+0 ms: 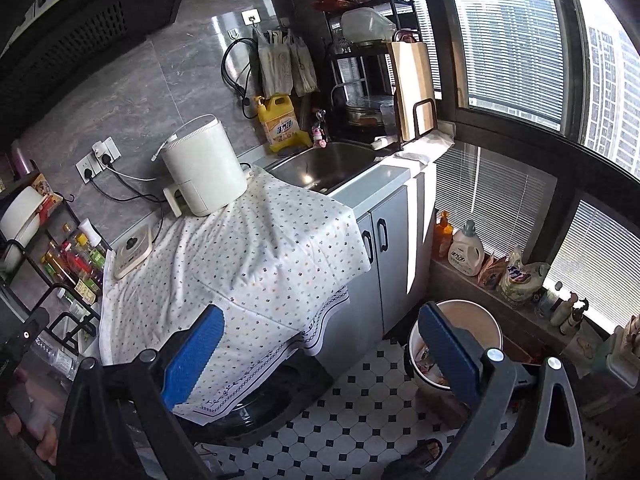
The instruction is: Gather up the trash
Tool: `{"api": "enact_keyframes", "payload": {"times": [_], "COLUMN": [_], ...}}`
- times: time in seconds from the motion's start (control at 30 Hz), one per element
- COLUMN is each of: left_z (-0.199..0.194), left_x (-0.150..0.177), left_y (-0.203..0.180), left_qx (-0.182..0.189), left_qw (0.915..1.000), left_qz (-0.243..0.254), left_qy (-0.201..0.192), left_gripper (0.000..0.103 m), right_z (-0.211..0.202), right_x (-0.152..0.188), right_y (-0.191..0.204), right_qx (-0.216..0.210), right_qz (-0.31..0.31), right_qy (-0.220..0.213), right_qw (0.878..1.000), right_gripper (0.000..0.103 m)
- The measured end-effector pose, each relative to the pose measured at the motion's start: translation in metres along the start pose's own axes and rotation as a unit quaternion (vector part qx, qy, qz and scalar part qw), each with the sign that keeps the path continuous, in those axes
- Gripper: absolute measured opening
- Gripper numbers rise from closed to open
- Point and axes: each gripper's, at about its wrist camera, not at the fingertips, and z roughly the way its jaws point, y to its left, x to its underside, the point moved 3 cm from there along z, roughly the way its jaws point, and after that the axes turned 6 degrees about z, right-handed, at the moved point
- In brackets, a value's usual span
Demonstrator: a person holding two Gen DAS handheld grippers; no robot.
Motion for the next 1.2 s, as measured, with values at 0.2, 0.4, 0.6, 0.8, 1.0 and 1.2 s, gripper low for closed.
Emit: {"api": "enact_keyframes", "payload": {"times": [0.2,0.4,0.6,0.8,1.0,1.2], "left_z": [-0.003,-0.003,-0.004,-0.004,-0.007,-0.011], "left_x": [0.0,0.001,0.002,0.003,0.009,0.013], "left_y": [0.002,0.003,0.005,0.006,0.003,-0.001], "left_qx": [-0.002,-0.002,-0.002,-0.002,-0.001,-0.002], "left_qw": [1.0,1.0,1.0,0.9999,0.9999,0.9999], "left_qz": [-0.006,-0.006,-0.007,-0.007,-0.012,-0.013], "left_qy": [-0.004,-0.004,-0.006,-0.007,-0.002,-0.006], "left_gripper": [0.097,0.097,0.097,0.097,0.097,0.097], "right_z": [0.001,0.003,0.0,-0.001,-0.001,-0.002], "right_x": [-0.001,0.001,0.004,0.008,0.012,0.015], "right_y": [0.002,0.007,0.011,0.012,0.011,0.01], "right_qx": [-0.009,-0.01,-0.012,-0.011,-0.009,-0.007], "right_qz": [0.001,-0.002,-0.005,-0.007,-0.006,-0.004], "right_qy": [-0.001,-0.005,-0.008,-0.007,-0.005,-0.004], "right_qw": [1.0,1.0,1.0,1.0,1.0,1.0], "right_gripper": [0.095,0.095,0.095,0.095,0.095,0.095]}}
